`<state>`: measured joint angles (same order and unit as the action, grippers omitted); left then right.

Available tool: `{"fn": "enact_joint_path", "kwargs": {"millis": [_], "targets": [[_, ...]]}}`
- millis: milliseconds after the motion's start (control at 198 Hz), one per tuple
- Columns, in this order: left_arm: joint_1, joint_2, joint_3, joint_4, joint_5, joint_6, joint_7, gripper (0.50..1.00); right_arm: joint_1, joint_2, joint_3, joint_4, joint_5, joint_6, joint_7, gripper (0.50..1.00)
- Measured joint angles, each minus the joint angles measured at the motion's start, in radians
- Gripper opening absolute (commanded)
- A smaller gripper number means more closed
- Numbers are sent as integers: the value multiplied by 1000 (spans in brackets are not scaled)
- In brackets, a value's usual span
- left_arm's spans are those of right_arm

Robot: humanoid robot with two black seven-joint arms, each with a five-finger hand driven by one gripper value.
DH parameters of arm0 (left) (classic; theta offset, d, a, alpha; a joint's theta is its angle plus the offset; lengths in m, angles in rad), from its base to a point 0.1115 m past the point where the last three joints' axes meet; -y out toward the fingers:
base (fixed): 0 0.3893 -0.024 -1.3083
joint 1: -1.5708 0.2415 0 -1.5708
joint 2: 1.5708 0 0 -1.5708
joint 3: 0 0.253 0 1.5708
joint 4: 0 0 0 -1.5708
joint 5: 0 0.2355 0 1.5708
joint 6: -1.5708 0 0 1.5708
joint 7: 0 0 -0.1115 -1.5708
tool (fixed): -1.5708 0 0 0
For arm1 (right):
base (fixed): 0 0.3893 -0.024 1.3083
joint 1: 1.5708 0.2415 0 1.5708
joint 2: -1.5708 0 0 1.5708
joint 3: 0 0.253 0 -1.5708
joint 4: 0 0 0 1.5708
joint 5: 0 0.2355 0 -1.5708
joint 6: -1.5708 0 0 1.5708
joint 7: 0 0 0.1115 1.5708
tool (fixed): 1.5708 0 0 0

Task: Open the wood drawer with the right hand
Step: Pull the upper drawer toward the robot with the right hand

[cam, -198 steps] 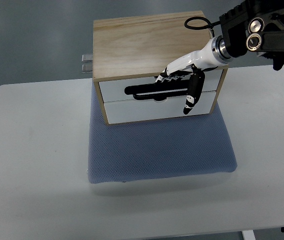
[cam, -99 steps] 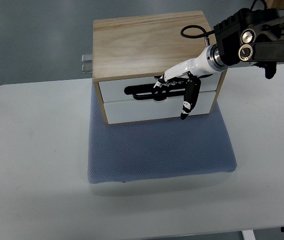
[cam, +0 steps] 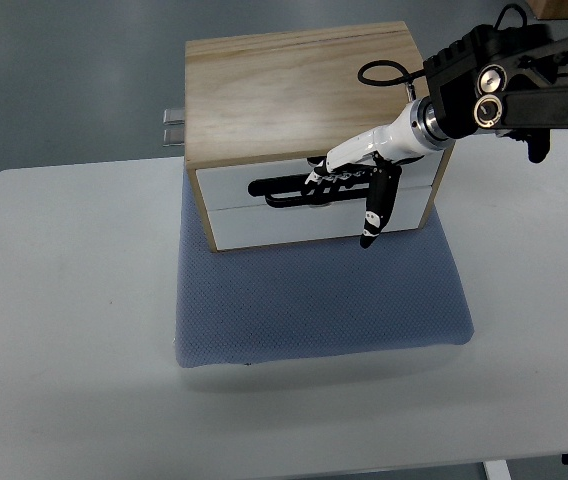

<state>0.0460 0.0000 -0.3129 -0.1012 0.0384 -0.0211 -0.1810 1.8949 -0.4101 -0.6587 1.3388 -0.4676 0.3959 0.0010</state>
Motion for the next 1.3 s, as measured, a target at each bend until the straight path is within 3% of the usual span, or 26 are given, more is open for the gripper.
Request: {"fn": "enact_joint_path", "kwargs": {"millis": [916, 1301], "targets": [[0, 0, 0, 0, 0, 0, 0, 1000, 86, -37, -1, 121, 0, 198, 7, 940], [0, 0, 0, 0, 0, 0, 0, 1000, 108, -68, -1, 186, 0, 215, 8, 940]]}}
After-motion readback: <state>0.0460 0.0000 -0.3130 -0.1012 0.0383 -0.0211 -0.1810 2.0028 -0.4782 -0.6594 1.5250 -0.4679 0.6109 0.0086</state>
